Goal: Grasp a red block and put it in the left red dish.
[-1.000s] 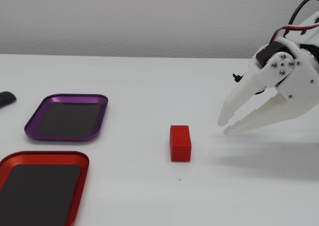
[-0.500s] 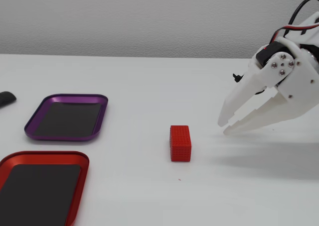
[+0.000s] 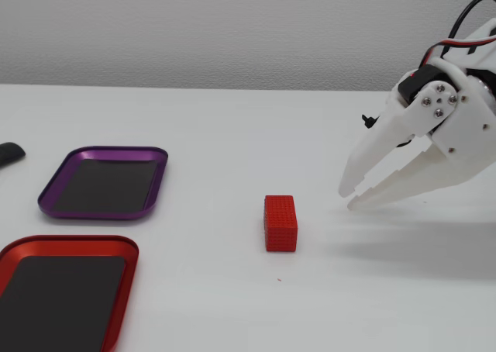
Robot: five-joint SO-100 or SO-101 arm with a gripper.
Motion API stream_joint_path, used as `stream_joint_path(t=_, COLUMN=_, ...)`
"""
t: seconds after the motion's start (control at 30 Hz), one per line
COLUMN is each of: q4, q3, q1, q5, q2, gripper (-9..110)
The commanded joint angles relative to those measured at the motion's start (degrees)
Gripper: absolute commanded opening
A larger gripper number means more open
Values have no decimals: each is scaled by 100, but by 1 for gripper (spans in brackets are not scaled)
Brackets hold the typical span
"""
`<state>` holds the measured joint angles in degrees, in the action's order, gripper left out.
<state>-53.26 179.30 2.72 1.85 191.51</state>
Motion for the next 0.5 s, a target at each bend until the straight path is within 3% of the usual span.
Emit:
stream_joint_path(t=0.0, q4=53, q3=70, q1=-9, q5=9, q2=677, gripper=0)
stream_joint_path(t=0.23, q4=-9, q3=-44, q1=18, q5=9, q2=668, gripper=0)
stream_joint_path(t=0.47, q4=-18, q3=-1415, q1=18, q5=-483, q2=158, gripper=0)
